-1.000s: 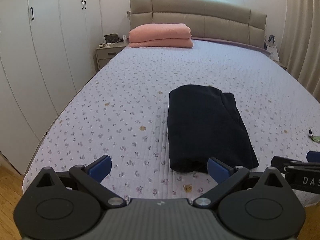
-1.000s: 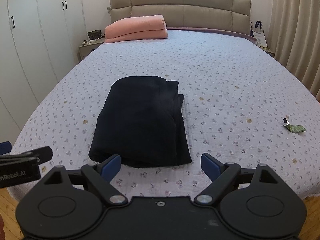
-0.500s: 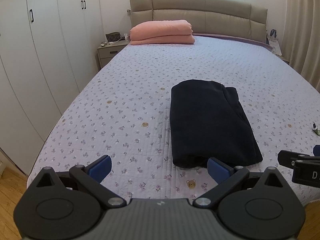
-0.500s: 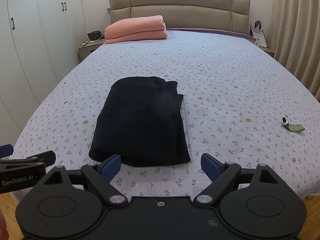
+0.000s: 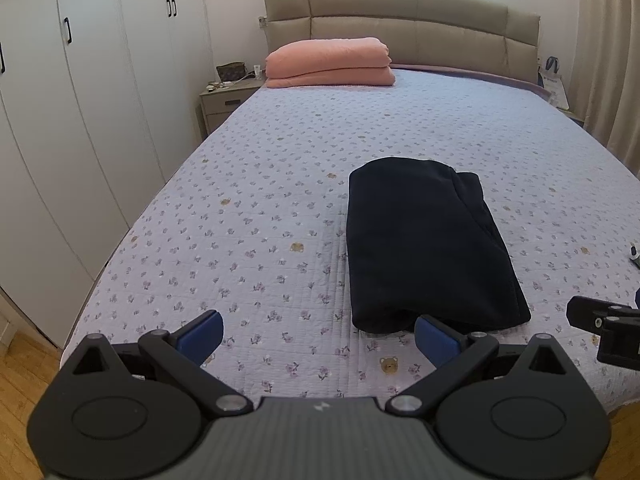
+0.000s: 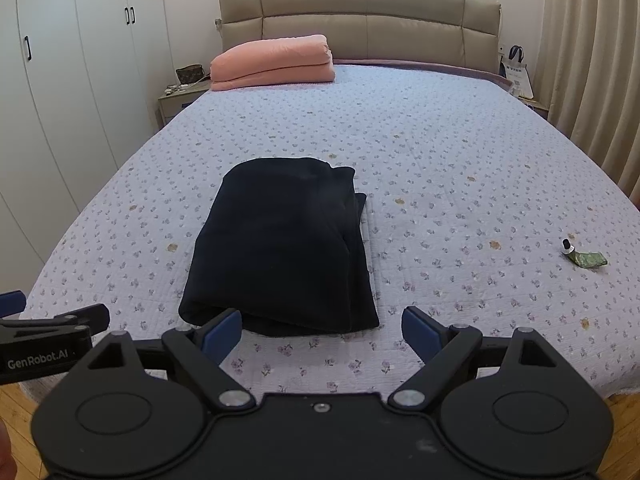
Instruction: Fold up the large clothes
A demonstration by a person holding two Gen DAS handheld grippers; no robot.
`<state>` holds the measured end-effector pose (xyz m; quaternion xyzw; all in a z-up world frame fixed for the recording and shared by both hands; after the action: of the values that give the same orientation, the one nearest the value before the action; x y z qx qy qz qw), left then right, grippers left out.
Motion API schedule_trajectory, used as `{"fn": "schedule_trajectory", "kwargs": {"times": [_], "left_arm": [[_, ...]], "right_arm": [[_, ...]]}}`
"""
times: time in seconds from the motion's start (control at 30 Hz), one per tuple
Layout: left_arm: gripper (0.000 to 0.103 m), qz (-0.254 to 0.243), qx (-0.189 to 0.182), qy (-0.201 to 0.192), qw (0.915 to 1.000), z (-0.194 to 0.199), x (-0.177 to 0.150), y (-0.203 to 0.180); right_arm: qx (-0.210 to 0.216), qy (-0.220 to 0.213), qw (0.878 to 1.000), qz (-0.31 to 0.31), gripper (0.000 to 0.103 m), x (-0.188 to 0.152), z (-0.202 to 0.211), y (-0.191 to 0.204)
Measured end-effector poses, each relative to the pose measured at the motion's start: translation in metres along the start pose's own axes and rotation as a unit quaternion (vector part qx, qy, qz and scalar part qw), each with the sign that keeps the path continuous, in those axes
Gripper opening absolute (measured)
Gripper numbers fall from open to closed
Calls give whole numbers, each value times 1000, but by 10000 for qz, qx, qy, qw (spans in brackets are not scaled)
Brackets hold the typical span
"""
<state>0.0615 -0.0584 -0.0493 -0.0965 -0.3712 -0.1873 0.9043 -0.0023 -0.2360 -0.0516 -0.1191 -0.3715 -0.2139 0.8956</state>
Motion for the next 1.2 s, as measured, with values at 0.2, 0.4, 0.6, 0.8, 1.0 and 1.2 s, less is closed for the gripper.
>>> {"fn": "schedule_trajectory", "kwargs": {"times": [0.2, 0.4, 0.6, 0.8, 1.0, 1.2], "left_arm": [[103, -1, -4, -41, 10000, 3, 2, 1], [103, -26, -23, -53, 10000, 4, 2, 1], [103, -41, -37, -52, 10000, 5, 1, 2], [103, -31, -22, -52, 10000, 6, 1, 3], [103, -15, -18, -54, 10000, 6, 1, 4], [103, -4, -6, -49, 10000, 7, -1, 6]], "right_arm": [[-7, -17, 10000, 3, 103, 1, 2, 0], [-2, -43, 10000, 18, 103, 1, 5, 1], [1, -44, 10000, 15, 103, 1, 6, 1], [20, -38, 10000, 48, 103, 0, 6, 1], [23, -20, 10000, 60, 103, -1, 6, 1], [23, 21, 10000, 36, 103, -4, 6, -2]]}}
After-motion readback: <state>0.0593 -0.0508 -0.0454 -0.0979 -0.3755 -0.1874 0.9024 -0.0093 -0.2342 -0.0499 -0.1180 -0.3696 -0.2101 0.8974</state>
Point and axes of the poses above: each gripper's, at about its wrist camera, not at the fingertips, and z roughly against the way its jaws point, y to its left, x to its top, the point moved 5 cm from there along -z, roughly the way its jaws point, and after that the axes turned 8 degrees about -x, right-handed, at the moved point
